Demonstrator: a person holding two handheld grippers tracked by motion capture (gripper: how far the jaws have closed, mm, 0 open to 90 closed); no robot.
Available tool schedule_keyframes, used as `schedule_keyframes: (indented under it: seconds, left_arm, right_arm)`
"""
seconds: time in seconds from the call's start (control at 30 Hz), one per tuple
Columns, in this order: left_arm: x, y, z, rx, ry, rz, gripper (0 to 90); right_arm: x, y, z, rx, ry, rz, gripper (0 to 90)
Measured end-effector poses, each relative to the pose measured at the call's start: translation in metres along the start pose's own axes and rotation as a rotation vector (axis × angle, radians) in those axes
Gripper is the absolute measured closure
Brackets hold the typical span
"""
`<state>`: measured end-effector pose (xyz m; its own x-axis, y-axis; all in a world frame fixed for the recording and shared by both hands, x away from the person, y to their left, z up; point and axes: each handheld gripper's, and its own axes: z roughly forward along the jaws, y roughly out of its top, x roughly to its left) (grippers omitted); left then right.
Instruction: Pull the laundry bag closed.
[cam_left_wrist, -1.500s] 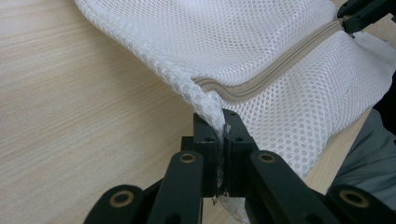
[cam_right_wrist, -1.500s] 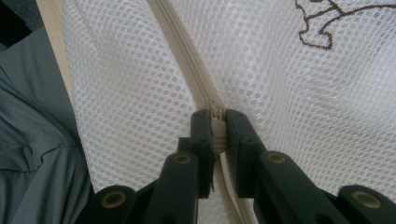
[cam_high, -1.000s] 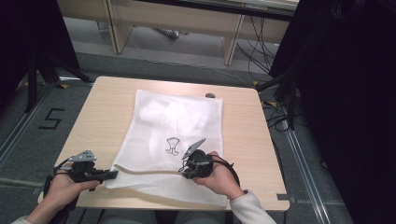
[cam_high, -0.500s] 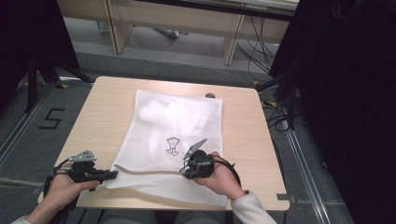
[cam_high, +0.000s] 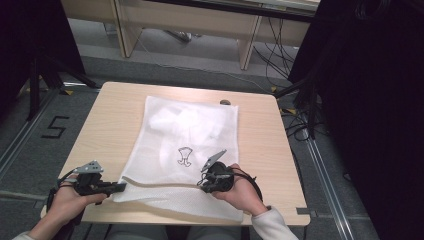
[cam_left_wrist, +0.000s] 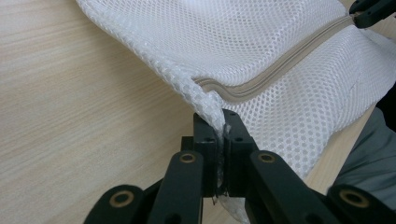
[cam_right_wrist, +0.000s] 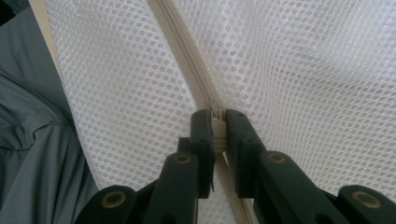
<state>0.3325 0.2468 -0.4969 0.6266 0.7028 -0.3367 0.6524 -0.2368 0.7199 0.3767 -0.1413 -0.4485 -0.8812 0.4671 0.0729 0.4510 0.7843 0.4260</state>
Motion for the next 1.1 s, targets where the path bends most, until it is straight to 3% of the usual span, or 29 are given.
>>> schedule_keyframes:
  seconds: [1.1]
  left_arm:
    - [-0.0004, -0.0002, -0.0001, -0.004, 0.004, 0.005, 85.6]
  right_arm:
    - [-0.0036, -0.0098, -0.0072, -0.004, -0.002, 0.025, 82.3]
